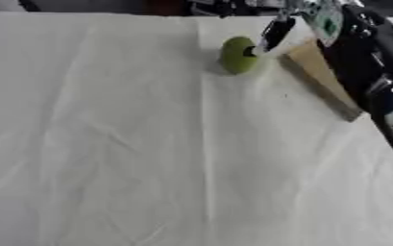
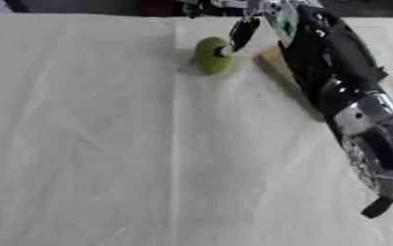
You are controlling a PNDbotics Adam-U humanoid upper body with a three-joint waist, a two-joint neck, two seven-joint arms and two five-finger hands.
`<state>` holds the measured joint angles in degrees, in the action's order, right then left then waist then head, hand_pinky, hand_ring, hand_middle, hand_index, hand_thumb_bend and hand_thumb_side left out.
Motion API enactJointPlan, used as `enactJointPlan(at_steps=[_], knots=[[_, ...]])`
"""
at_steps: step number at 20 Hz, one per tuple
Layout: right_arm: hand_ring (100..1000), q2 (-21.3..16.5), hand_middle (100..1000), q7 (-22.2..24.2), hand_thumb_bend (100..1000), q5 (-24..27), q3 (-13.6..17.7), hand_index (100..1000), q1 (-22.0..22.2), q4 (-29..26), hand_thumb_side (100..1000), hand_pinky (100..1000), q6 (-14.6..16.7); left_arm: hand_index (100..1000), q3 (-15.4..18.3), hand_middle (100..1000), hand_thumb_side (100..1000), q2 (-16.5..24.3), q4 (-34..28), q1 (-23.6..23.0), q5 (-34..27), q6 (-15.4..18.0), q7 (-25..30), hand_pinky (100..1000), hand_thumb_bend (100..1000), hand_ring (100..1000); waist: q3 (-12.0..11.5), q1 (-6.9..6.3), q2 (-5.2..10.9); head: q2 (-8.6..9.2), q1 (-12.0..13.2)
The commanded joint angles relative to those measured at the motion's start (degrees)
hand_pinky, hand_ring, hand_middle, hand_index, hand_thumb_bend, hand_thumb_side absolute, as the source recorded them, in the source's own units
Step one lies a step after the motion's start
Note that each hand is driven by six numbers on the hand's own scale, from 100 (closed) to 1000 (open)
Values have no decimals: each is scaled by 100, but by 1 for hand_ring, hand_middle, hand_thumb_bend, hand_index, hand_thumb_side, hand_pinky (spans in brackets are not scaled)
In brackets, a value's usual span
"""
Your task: Pick up objects on the table and place them in the box.
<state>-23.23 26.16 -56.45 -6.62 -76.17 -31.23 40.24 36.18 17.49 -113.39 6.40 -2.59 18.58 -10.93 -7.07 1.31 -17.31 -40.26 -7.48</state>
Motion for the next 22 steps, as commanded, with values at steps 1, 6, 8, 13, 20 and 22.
enactJointPlan(at_steps=[1, 6, 8, 13, 20, 22], knots=[[836, -74, 809, 322, 431, 88, 86, 888, -179, 33, 100, 835, 107, 715, 3, 610, 293, 72, -117, 40, -30, -3, 21, 504, 100, 593, -13, -11, 118, -14, -17], [831, -56, 806, 461, 394, 68, 164, 890, -159, 149, 100, 830, -46, 714, 12, 608, 297, 54, -108, 45, -40, -2, 34, 504, 100, 592, -33, -7, 94, -10, -21], [827, -34, 803, 482, 372, 29, 186, 893, -147, 215, 100, 826, -94, 714, 16, 607, 298, 45, -104, 49, -44, -1, 41, 504, 100, 591, -41, -7, 84, 1, -26], [824, 19, 802, 498, 370, -92, 221, 896, -121, 347, 100, 822, -144, 714, 23, 604, 301, 29, -94, 59, -57, 2, 55, 504, 100, 588, -58, -4, 63, 17, -41], [815, 88, 791, 398, 345, -404, 304, 889, -68, 541, 100, 811, -233, 713, 35, 602, 306, -8, -79, 75, -78, 7, 75, 503, 100, 586, -104, -1, 15, 46, -69], [806, 100, 777, 367, 328, -499, 310, 877, -57, 572, 100, 801, -253, 713, 37, 601, 308, -13, -74, 78, -83, 10, 81, 503, 100, 585, -107, 0, 6, 46, -72]])
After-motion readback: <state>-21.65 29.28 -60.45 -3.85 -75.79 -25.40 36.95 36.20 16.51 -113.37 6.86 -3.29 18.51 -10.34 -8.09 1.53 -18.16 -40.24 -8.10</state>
